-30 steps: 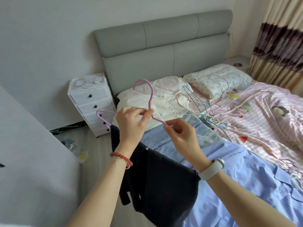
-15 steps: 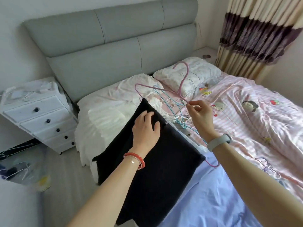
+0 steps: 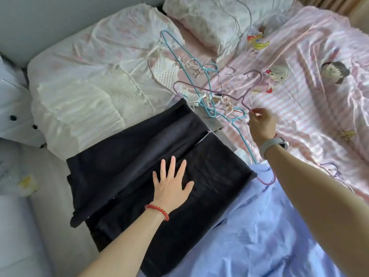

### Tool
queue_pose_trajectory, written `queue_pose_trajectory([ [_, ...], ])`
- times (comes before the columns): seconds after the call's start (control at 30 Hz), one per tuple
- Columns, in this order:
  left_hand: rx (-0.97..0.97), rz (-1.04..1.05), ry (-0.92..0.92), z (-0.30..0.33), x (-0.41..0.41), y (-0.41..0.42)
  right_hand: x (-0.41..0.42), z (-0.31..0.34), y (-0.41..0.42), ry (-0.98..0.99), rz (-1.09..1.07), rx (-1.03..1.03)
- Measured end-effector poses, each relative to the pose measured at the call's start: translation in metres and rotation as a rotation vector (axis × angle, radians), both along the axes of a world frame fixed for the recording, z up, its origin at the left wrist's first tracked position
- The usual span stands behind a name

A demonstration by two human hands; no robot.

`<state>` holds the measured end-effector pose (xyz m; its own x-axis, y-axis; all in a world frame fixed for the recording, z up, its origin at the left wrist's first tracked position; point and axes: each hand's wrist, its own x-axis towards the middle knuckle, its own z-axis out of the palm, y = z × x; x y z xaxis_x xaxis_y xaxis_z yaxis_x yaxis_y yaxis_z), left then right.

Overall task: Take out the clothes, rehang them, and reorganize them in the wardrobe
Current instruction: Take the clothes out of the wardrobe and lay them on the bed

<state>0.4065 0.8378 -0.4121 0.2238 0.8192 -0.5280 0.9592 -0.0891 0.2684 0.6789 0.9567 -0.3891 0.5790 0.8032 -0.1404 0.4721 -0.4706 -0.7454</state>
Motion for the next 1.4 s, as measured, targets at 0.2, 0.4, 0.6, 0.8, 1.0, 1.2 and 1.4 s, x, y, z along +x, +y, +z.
queue_pose_trajectory([
  [0.2,-0.058,-0.037,0.090,-0.027,0.008,0.003,-0.008,-0.044,-0.026,-0.198,0.257,-0.284],
  [0.4,-0.067,-0.048,0.000,-0.013,-0.004,0.011,-0.031,-0.034,-0.042,-0.345,0.396,-0.240],
  [0.6,0.228,0.129,0.013,0.038,-0.041,0.004,-0.091,0.010,-0.071,-0.357,0.538,-0.047],
  [0.8,0.344,0.337,0.058,0.080,-0.106,-0.073,-0.188,0.054,-0.138,-0.170,0.722,0.000],
  [1.0,0.315,0.563,0.067,0.096,-0.162,-0.206,-0.285,0.072,-0.239,-0.162,1.079,0.034],
  [1.2,0.422,0.778,0.107,0.124,-0.196,-0.396,-0.360,0.084,-0.385,-0.233,1.535,0.191],
  [1.4,0.372,1.197,0.499,0.154,-0.252,-0.594,-0.450,0.112,-0.535,-0.165,1.893,0.345],
])
